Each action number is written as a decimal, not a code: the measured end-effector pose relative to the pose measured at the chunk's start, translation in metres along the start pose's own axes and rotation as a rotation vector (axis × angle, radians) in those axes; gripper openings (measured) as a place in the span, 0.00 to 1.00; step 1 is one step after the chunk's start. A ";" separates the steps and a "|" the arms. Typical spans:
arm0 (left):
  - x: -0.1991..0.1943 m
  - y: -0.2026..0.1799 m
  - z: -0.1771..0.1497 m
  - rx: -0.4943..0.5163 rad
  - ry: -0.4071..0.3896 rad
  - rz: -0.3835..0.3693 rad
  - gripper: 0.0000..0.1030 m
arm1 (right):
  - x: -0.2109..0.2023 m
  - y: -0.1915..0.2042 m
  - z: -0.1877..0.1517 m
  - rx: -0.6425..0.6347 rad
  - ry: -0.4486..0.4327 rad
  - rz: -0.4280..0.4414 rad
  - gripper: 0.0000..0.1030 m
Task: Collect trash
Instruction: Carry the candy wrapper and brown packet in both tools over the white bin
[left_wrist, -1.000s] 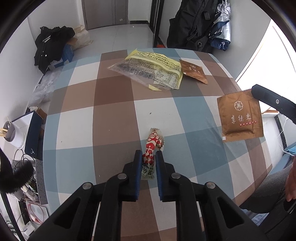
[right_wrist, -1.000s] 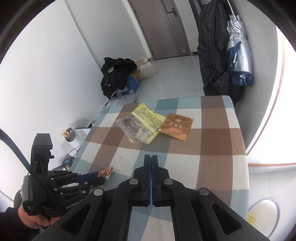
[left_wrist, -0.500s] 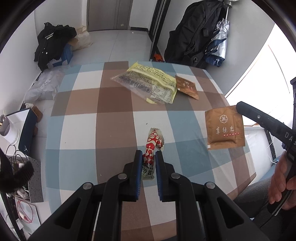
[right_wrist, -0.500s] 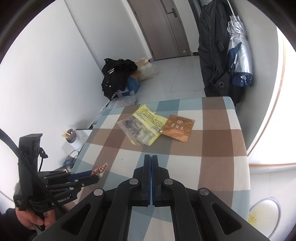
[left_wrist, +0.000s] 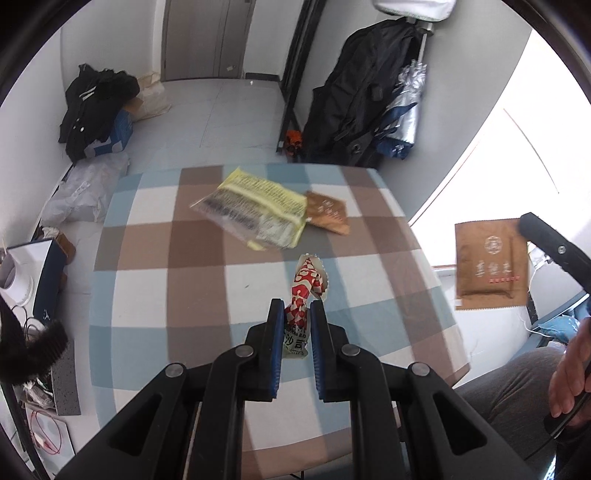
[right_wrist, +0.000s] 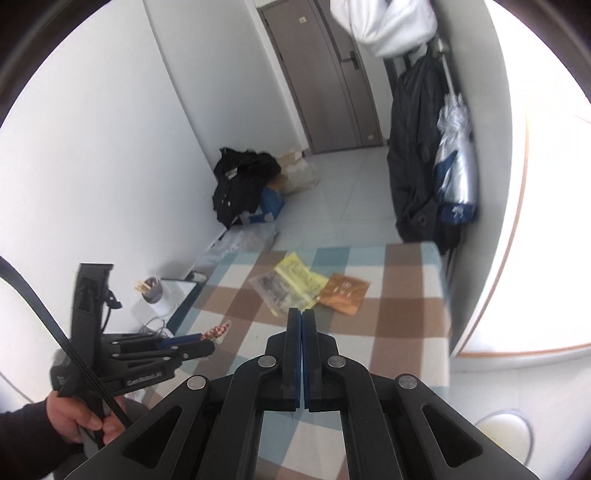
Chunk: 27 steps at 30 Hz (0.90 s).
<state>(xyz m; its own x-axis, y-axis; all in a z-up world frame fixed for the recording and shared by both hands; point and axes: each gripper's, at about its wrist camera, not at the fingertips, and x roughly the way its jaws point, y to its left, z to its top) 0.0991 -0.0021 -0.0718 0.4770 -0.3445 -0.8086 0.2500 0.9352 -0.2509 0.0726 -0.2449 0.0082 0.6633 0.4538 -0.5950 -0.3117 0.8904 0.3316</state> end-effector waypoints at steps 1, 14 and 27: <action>-0.002 -0.010 0.004 0.013 -0.011 -0.011 0.10 | -0.015 -0.003 0.004 -0.002 -0.020 -0.004 0.00; 0.006 -0.146 0.032 0.188 -0.040 -0.202 0.10 | -0.149 -0.084 0.005 0.087 -0.197 -0.184 0.00; 0.092 -0.264 0.016 0.326 0.165 -0.348 0.10 | -0.157 -0.226 -0.073 0.348 -0.092 -0.401 0.00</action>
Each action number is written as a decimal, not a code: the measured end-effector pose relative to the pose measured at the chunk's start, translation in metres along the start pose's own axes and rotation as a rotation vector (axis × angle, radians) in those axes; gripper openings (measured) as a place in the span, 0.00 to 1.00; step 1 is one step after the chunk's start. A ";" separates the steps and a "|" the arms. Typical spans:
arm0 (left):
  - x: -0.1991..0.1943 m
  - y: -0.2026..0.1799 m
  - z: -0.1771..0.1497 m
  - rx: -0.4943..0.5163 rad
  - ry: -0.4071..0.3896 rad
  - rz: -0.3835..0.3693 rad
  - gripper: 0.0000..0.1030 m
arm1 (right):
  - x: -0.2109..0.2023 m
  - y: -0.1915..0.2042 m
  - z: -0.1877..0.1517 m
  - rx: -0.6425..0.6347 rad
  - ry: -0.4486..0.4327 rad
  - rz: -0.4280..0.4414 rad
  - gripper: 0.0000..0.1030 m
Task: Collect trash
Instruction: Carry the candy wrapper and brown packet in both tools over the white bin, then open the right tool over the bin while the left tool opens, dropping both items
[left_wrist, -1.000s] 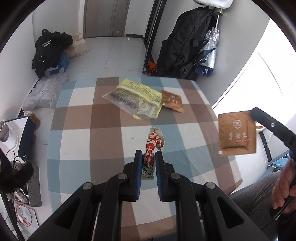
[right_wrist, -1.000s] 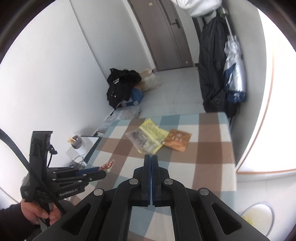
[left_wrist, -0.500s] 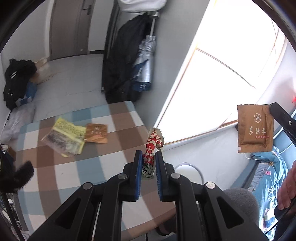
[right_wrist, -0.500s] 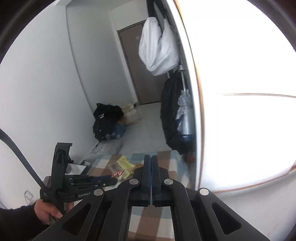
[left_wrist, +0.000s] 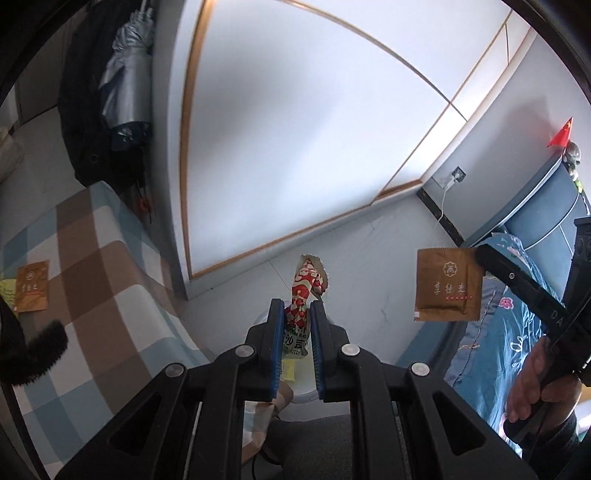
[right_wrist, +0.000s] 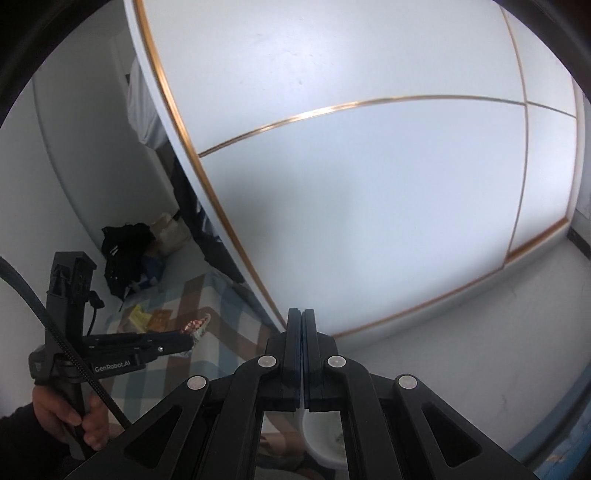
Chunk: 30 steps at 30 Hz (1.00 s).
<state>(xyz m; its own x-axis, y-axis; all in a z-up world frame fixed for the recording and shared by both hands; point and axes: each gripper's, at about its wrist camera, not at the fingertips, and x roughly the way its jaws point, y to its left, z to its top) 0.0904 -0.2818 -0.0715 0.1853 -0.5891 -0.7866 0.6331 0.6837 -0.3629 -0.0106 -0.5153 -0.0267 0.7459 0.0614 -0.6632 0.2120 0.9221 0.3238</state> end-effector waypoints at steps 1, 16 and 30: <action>0.011 -0.002 0.001 0.004 0.022 -0.007 0.10 | 0.008 -0.006 -0.004 0.011 0.016 -0.009 0.00; 0.115 -0.014 -0.003 0.046 0.281 0.038 0.10 | 0.132 -0.073 -0.094 0.139 0.318 -0.070 0.00; 0.152 -0.030 -0.004 0.065 0.427 0.037 0.10 | 0.179 -0.098 -0.146 0.233 0.473 -0.003 0.03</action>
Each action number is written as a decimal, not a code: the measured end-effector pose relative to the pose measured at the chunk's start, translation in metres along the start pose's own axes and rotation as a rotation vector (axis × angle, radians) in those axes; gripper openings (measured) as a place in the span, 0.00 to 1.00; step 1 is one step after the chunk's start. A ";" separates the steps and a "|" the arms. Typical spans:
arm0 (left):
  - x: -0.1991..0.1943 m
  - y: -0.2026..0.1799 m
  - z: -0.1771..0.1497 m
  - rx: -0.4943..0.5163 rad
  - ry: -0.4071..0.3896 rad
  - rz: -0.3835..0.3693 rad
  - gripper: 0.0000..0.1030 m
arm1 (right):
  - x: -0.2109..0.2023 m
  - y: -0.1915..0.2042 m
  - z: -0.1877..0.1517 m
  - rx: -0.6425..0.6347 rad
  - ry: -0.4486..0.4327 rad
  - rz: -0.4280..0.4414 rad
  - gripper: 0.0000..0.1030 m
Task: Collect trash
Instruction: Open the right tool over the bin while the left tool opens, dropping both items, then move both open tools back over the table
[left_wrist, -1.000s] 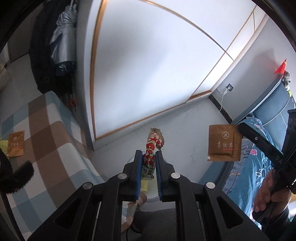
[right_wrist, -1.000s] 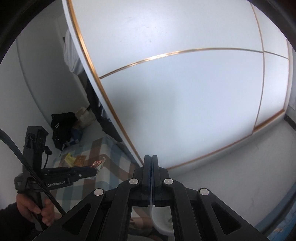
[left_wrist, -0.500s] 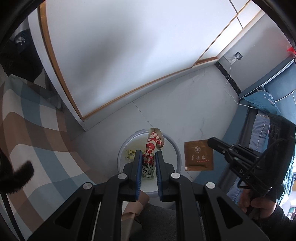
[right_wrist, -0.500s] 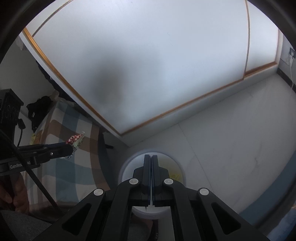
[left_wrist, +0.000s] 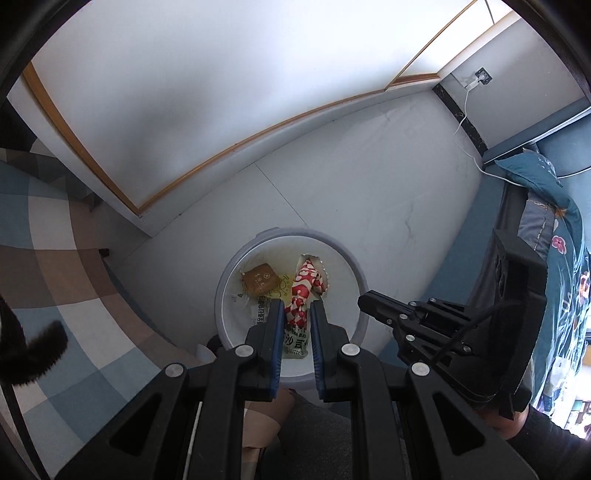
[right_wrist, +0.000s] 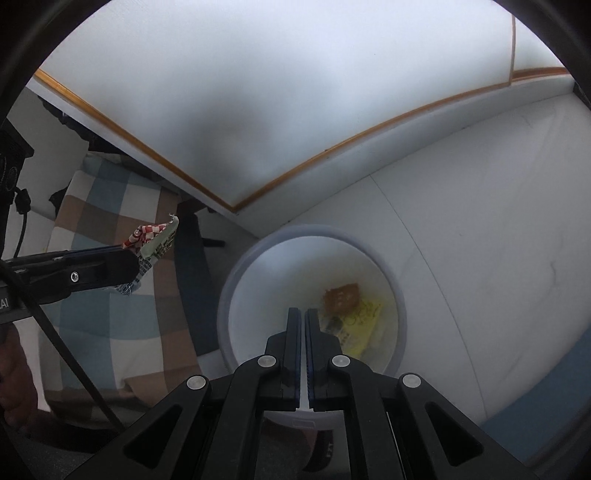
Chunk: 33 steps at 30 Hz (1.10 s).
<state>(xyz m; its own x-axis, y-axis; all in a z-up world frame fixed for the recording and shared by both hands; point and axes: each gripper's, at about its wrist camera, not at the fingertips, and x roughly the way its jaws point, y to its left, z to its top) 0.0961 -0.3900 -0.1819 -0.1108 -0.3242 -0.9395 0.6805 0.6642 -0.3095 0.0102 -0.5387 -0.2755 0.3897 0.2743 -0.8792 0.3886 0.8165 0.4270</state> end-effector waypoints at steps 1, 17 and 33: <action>0.003 0.000 0.001 0.000 0.009 -0.002 0.10 | -0.001 -0.003 0.000 0.010 -0.001 0.000 0.05; 0.027 -0.005 0.000 0.011 0.169 -0.001 0.27 | -0.022 -0.032 -0.011 0.124 -0.040 -0.015 0.29; -0.001 0.011 -0.009 -0.043 0.040 0.102 0.75 | -0.031 -0.025 -0.017 0.149 -0.036 0.003 0.73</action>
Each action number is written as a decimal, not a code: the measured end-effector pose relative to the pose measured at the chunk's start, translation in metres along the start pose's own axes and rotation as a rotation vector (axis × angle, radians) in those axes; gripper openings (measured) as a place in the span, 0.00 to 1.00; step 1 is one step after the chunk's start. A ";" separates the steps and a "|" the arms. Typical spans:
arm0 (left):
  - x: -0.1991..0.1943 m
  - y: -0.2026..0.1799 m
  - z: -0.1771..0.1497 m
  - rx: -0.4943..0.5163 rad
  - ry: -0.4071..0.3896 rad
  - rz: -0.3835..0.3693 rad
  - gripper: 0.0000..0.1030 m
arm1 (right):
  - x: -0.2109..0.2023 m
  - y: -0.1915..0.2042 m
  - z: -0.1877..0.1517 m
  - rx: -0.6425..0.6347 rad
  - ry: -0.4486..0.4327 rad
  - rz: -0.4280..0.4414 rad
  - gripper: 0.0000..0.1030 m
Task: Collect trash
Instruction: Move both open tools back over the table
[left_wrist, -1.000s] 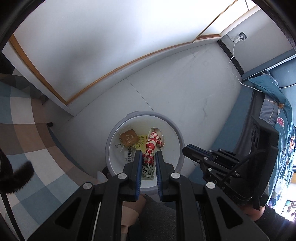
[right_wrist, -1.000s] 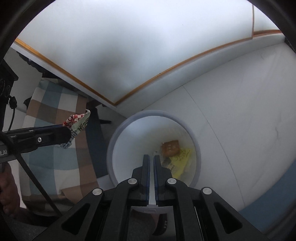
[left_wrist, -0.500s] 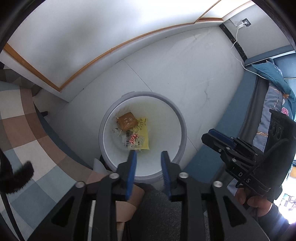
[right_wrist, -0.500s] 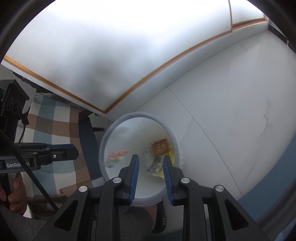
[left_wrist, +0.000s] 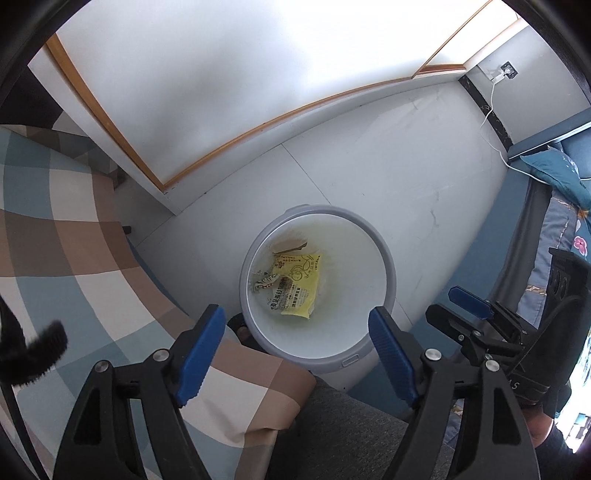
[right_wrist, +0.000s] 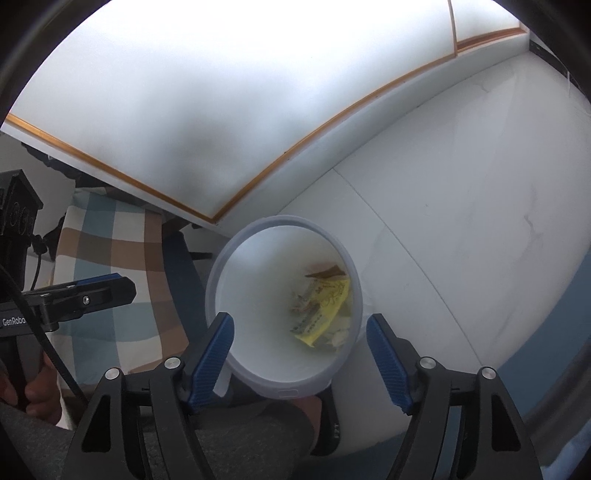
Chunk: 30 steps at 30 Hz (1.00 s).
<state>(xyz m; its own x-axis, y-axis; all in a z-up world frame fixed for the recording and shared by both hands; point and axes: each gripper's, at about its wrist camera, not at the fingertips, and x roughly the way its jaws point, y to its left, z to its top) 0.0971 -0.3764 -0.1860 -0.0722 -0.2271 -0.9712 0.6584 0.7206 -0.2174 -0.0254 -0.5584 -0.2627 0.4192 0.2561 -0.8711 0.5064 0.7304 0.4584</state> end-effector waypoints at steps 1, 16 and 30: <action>-0.002 0.000 -0.001 0.001 -0.009 0.008 0.75 | -0.002 0.001 0.000 -0.002 -0.002 0.000 0.74; -0.093 0.047 -0.024 -0.137 -0.285 0.081 0.75 | -0.051 0.060 0.005 -0.110 -0.124 -0.005 0.80; -0.206 0.153 -0.090 -0.340 -0.588 0.149 0.85 | -0.139 0.232 0.032 -0.403 -0.372 0.064 0.86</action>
<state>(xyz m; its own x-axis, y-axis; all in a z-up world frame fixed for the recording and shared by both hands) 0.1454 -0.1601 -0.0276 0.4817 -0.3578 -0.8000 0.3515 0.9151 -0.1977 0.0581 -0.4454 -0.0293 0.7148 0.1200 -0.6889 0.1733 0.9241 0.3407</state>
